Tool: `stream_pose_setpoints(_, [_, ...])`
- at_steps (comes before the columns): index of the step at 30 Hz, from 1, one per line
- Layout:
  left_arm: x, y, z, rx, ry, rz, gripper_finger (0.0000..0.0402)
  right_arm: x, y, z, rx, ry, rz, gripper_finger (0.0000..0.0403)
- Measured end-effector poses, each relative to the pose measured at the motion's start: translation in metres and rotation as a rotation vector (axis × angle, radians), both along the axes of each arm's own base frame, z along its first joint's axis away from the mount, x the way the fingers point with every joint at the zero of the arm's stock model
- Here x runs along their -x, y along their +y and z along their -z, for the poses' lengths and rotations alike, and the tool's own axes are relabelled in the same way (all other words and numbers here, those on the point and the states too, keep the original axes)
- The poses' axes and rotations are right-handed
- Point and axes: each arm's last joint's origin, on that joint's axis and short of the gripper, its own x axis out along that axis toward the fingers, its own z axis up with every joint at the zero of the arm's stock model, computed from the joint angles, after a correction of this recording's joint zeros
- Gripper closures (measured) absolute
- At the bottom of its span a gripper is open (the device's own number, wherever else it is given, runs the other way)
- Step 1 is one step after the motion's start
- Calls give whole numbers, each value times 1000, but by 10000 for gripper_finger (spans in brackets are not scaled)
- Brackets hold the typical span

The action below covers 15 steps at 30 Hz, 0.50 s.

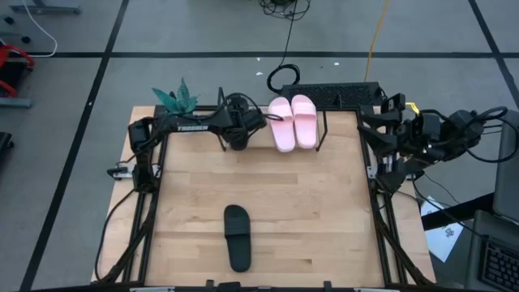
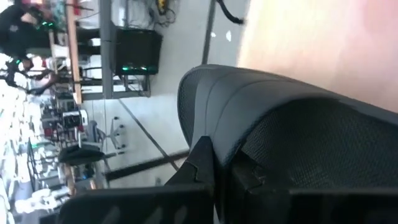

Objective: Pick and place slides into the shelf
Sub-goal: Put the left black slipper on the shelf

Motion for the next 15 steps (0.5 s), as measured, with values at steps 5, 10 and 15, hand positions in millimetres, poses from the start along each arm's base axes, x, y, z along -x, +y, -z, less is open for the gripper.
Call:
stream_pose_setpoints(5, [3, -1, 14, -4, 20, 28, 402, 0, -2, 1, -33, 21, 70, 293])
stream_pose_setpoints(10, [7, 5, 17, -1, 30, 26, 402, 0, -2, 1, -33, 20, 70, 293])
stream_pose_setpoints(15, [10, 10, 20, 15, 28, 18, 401, 0, -2, 1, -24, 22, 74, 293])
